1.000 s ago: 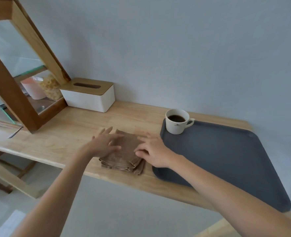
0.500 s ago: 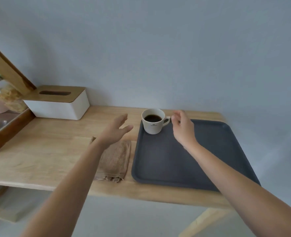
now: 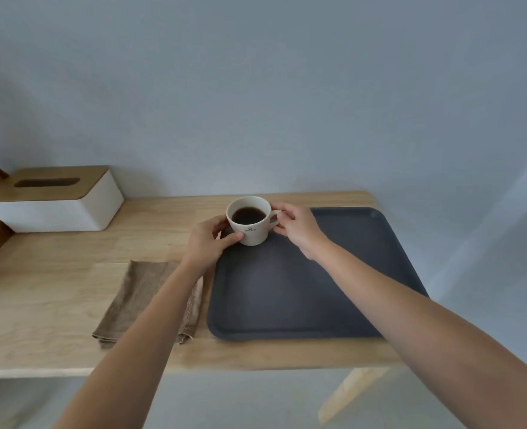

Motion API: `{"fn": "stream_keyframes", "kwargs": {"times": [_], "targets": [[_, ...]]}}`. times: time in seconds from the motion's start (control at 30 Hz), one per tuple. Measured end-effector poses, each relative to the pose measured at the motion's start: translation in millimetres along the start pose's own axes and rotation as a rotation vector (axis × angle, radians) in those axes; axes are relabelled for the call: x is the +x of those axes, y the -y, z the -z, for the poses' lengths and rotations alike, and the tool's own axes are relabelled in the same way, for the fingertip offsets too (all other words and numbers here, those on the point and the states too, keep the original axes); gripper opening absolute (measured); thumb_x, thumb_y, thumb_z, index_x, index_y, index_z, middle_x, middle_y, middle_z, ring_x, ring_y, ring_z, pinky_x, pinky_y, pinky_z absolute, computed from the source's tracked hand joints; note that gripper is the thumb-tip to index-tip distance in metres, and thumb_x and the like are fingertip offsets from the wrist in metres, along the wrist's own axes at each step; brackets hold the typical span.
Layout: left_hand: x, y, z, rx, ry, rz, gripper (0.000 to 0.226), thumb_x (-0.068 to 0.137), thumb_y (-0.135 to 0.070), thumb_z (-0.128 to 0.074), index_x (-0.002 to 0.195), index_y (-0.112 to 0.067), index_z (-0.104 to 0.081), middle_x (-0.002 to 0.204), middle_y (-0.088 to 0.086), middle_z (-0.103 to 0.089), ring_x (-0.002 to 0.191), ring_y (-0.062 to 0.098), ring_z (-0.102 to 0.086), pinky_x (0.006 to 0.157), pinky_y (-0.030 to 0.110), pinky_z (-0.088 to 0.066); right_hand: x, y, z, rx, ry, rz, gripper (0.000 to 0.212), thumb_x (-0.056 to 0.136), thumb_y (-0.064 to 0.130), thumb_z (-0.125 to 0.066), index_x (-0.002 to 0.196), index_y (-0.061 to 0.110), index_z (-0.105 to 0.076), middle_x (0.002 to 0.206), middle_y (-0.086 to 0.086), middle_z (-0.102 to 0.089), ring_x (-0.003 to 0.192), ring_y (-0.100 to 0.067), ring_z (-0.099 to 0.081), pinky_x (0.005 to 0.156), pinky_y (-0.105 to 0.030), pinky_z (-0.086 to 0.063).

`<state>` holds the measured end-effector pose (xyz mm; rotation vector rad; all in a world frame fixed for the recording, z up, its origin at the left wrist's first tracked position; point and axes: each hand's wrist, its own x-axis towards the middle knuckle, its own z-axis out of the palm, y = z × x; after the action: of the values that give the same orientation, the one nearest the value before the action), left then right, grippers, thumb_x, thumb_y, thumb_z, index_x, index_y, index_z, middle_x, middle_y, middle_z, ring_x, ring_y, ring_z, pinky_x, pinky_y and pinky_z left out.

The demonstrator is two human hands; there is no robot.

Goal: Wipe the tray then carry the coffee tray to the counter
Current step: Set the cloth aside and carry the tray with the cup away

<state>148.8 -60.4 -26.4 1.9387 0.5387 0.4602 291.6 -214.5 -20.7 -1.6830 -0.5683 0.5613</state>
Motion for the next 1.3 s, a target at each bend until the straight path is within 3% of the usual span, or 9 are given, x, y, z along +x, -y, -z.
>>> {"fn": "stream_keyframes", "kwargs": {"times": [0.27, 0.7, 0.9, 0.97, 1.07, 1.17, 1.23, 1.3], "targets": [[-19, -30, -47, -0.012, 0.051, -0.076, 0.054, 0.074, -0.025, -0.081, 0.125, -0.014, -0.064, 0.119, -0.006, -0.069, 0.115, 0.002, -0.061, 0.103, 0.027, -0.046, -41, -3, 59, 0.061, -0.033, 0.03, 0.031, 0.098, 0.005, -0.045, 0.115, 0.016, -0.068, 0.119, -0.008, -0.066, 0.112, -0.019, -0.063, 0.092, -0.032, -0.055], [-43, -48, -95, 0.008, 0.108, -0.051, 0.055, 0.072, -0.028, -0.082, 0.124, -0.019, -0.064, 0.122, -0.005, -0.069, 0.116, 0.004, -0.061, 0.105, 0.033, -0.046, -81, -17, 107, 0.074, -0.095, -0.013, 0.03, 0.097, 0.002, -0.045, 0.115, 0.013, -0.067, 0.118, -0.01, -0.066, 0.113, -0.023, -0.062, 0.094, -0.041, -0.055], [-44, -51, -94, 0.059, 0.138, -0.021, 0.063, 0.072, -0.031, -0.082, 0.13, -0.02, -0.06, 0.128, -0.004, -0.066, 0.123, 0.008, -0.057, 0.109, 0.04, -0.043, -89, -16, 109, 0.047, -0.053, -0.03, 0.032, 0.098, 0.005, -0.045, 0.119, 0.017, -0.065, 0.119, -0.009, -0.065, 0.113, -0.02, -0.063, 0.095, -0.037, -0.054], [-45, -51, -91, 0.144, 0.162, -0.02, 0.069, 0.073, -0.03, -0.081, 0.136, -0.022, -0.054, 0.136, -0.005, -0.06, 0.13, 0.01, -0.051, 0.113, 0.037, -0.038, -93, -16, 113, -0.067, -0.062, -0.004, 0.033, 0.098, 0.011, -0.046, 0.123, 0.024, -0.062, 0.117, -0.006, -0.066, 0.109, -0.016, -0.064, 0.096, -0.034, -0.053], [-49, -46, -74, 0.392, 0.014, -0.057, 0.066, 0.083, -0.029, -0.072, 0.143, -0.017, -0.045, 0.145, 0.001, -0.05, 0.137, 0.018, -0.042, 0.112, 0.03, -0.03, -99, -24, 130, -0.513, -0.277, 0.121, 0.034, 0.096, 0.015, -0.049, 0.128, 0.02, -0.058, 0.12, -0.005, -0.064, 0.11, -0.021, -0.06, 0.096, -0.027, -0.043], [-48, -31, -49, 0.635, -0.133, 0.052, 0.053, 0.095, -0.025, -0.054, 0.144, -0.01, -0.041, 0.147, 0.017, -0.042, 0.137, 0.033, -0.037, 0.108, 0.043, -0.035, -103, -42, 158, -0.82, -0.431, 0.105, 0.036, 0.096, 0.014, -0.046, 0.131, 0.013, -0.054, 0.129, -0.017, -0.053, 0.119, -0.037, -0.045, 0.101, -0.038, -0.038], [-48, -20, -39, 0.763, -0.147, 0.158, 0.049, 0.097, -0.025, -0.046, 0.144, -0.012, -0.039, 0.144, 0.022, -0.041, 0.132, 0.039, -0.037, 0.1, 0.051, -0.04, -106, -52, 171, -0.91, -0.414, 0.003, 0.037, 0.098, 0.018, -0.043, 0.134, 0.014, -0.05, 0.128, -0.019, -0.048, 0.117, -0.039, -0.042, 0.096, -0.042, -0.042], [-49, -12, -38, 0.868, -0.14, 0.146, 0.042, 0.098, -0.022, -0.042, 0.138, -0.01, -0.044, 0.13, 0.025, -0.051, 0.119, 0.042, -0.045, 0.091, 0.051, -0.044, -108, -58, 173, -0.927, -0.378, -0.024, 0.037, 0.099, 0.019, -0.041, 0.134, 0.013, -0.049, 0.121, -0.019, -0.048, 0.11, -0.037, -0.046, 0.09, -0.041, -0.045]]}}
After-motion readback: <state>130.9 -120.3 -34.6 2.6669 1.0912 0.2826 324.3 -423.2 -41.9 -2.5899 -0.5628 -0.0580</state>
